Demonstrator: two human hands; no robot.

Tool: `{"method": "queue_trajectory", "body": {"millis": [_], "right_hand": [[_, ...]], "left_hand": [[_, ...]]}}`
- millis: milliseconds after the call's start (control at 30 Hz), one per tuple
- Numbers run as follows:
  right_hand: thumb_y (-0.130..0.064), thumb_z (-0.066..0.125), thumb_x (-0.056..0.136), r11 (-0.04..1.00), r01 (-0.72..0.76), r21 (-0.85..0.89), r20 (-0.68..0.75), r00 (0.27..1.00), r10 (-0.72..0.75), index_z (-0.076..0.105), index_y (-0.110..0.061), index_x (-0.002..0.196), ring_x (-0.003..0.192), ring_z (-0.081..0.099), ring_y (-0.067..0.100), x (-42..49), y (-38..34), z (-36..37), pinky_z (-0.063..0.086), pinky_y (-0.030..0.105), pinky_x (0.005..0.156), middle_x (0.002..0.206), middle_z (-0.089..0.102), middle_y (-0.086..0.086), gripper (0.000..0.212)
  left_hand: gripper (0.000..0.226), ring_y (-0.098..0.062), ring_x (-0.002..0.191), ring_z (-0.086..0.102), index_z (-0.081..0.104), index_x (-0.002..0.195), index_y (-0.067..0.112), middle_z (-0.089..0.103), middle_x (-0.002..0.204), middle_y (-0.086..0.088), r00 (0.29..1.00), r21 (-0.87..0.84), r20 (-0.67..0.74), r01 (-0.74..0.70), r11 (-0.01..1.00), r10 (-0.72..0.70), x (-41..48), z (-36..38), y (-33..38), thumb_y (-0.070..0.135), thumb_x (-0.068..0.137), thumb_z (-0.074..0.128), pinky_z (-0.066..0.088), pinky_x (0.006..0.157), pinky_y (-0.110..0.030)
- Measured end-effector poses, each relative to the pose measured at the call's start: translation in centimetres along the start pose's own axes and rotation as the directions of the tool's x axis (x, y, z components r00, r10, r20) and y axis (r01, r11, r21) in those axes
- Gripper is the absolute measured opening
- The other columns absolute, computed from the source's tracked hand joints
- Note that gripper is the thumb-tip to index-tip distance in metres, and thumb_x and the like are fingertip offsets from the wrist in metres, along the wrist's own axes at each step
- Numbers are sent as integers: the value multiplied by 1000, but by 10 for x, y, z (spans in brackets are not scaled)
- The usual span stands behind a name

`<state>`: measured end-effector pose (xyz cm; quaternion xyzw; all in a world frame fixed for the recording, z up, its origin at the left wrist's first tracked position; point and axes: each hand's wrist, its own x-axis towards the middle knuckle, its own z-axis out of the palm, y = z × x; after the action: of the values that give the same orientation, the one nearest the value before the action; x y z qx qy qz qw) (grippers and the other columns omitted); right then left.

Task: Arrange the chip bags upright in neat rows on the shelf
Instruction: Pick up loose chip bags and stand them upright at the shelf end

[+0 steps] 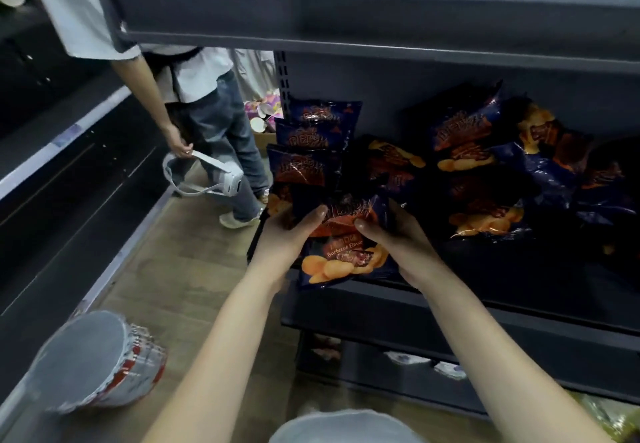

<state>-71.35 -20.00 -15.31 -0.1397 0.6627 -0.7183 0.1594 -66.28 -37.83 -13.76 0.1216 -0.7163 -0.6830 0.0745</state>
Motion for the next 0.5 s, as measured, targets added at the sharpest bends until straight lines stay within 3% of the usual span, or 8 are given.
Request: {"method": "queue_trajectory", "body": {"millis": [167, 367, 500], "right_hand": [[-33, 76, 68, 1000, 11, 9, -47, 999, -11, 58, -30, 114, 101, 65, 6, 3, 7, 32, 52, 20, 79, 107, 70, -9, 50], [-26, 75, 78, 998, 24, -53, -174, 984, -33, 55, -39, 107, 90, 65, -5, 1, 21, 66, 50, 9, 70, 99, 67, -17, 38], [-31, 73, 79, 981, 25, -191, -220, 973, -68, 49, -32, 119, 95, 59, -3, 3, 24, 81, 46, 11, 81, 104, 60, -20, 46]], "left_hand": [[7, 4, 82, 66, 65, 90, 36, 70, 83, 26, 996, 13, -85, -41, 999, 42, -8, -24, 2, 36, 83, 64, 47, 62, -8], [20, 5, 89, 64, 61, 93, 37, 70, 87, 24, 991, 52, -99, -91, 995, 96, -17, -50, -6, 18, 87, 63, 50, 74, -11], [33, -13, 106, 62, 56, 116, 21, 65, 114, 0, 992, 46, -103, -61, 997, 66, -16, -56, -13, 12, 86, 65, 52, 88, -26]]}}
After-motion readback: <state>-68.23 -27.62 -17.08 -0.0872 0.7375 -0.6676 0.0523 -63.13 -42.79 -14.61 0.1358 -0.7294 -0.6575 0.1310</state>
